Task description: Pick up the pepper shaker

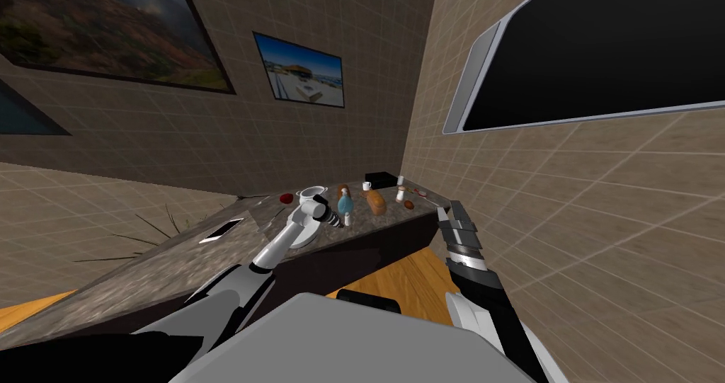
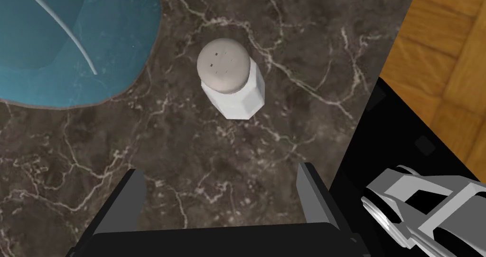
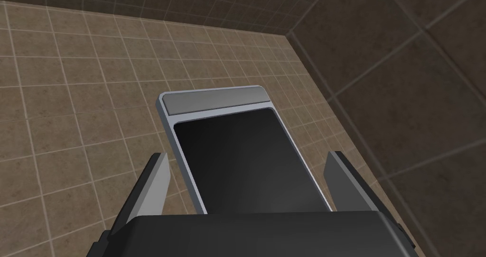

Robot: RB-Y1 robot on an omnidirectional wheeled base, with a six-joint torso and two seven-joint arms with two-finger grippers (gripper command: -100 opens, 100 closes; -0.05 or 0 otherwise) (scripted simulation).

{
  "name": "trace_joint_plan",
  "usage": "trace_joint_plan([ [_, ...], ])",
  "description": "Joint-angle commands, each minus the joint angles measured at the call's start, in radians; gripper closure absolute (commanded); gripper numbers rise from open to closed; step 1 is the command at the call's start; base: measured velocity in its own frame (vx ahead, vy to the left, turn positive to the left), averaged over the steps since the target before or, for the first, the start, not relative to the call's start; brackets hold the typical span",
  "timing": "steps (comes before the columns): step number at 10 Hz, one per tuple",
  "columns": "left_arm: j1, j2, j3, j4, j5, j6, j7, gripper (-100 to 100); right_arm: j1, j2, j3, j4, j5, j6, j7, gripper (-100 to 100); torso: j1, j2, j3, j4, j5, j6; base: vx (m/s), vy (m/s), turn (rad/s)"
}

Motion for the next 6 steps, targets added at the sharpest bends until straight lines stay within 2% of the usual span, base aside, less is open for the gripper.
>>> trace_joint_plan([
  [1,-0.018,0.010,0.013,0.011,0.018,0.050,0.016,-100,0.000,0.000,0.000,0.000,0.000,0.000,0.000,0,0.000,0.000,0.000,0.000,0.000,0.000,0.062,-0.036,-0.160],
  [3,-0.035,0.015,0.023,0.016,0.032,0.087,0.028,-100,0.000,0.000,0.000,0.000,0.000,0.000,0.000,0,-0.001,-0.001,-0.001,0.000,0.000,0.000,0.074,-0.057,-0.116],
  [4,-0.032,0.015,0.020,0.016,0.028,0.076,0.023,-100,0.000,0.000,0.000,0.000,0.000,0.000,0.000,0,-0.003,-0.002,-0.001,-0.001,0.000,0.000,0.042,-0.032,-0.016],
  [5,-0.033,0.015,0.021,0.016,0.029,0.080,0.025,0,0.000,0.000,0.000,0.000,0.000,0.000,0.000,0,-0.001,0.000,0.000,0.000,0.000,-0.001,0.007,-0.006,0.004],
  [6,-0.027,0.001,0.020,0.046,0.016,0.052,0.003,-100,0.000,0.000,0.000,0.000,0.000,0.000,0.000,0,0.001,0.002,0.001,0.000,0.000,-0.001,0.007,-0.018,-0.021],
])
